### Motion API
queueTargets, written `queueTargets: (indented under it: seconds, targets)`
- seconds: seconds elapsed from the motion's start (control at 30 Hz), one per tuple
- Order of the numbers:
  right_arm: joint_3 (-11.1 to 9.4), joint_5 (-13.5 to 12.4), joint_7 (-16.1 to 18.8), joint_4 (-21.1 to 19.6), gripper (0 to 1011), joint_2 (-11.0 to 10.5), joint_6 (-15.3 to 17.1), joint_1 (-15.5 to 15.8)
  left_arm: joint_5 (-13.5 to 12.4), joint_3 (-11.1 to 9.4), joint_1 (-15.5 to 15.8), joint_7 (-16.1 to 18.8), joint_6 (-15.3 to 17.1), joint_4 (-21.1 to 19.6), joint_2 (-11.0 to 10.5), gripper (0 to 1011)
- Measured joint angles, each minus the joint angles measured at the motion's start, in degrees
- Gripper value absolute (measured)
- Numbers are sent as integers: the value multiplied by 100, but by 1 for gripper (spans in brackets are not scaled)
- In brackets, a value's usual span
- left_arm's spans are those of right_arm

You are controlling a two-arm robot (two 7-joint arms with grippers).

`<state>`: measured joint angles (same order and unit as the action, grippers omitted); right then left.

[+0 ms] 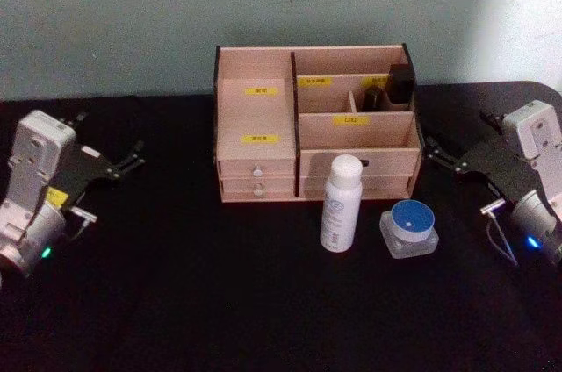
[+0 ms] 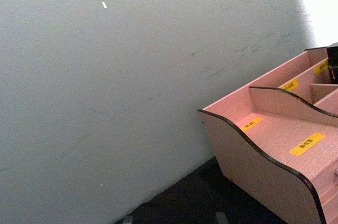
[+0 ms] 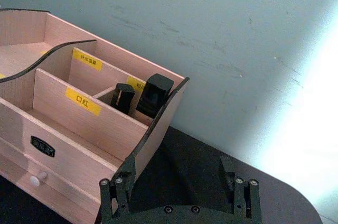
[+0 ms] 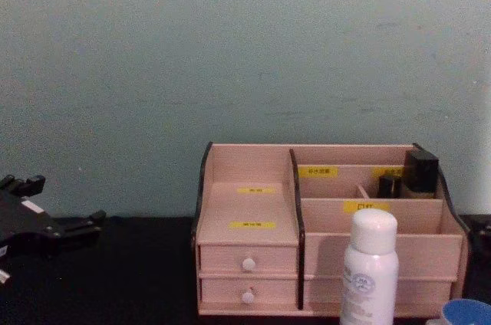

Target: Pick up the facial cleanser and watermelon frost from the table and place them into the tiered storage box.

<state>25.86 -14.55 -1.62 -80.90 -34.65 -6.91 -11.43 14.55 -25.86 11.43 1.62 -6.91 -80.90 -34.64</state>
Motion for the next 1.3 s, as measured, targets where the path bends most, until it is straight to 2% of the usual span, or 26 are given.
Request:
queueTargets:
  seconds: [1.0, 1.17, 1.3]
  targets:
    - [-16, 53, 59, 57, 1003, 38, -3, -37, 0, 0, 0, 0, 0, 0, 0, 1001]
    - [-101, 75, 202, 44, 1003, 36, -54, -17, 0, 0, 0, 0, 0, 0, 0, 1001]
    - [-251, -53, 359, -149, 1002, -70, -75, 163, 0, 0, 0, 0, 0, 0, 0, 1001]
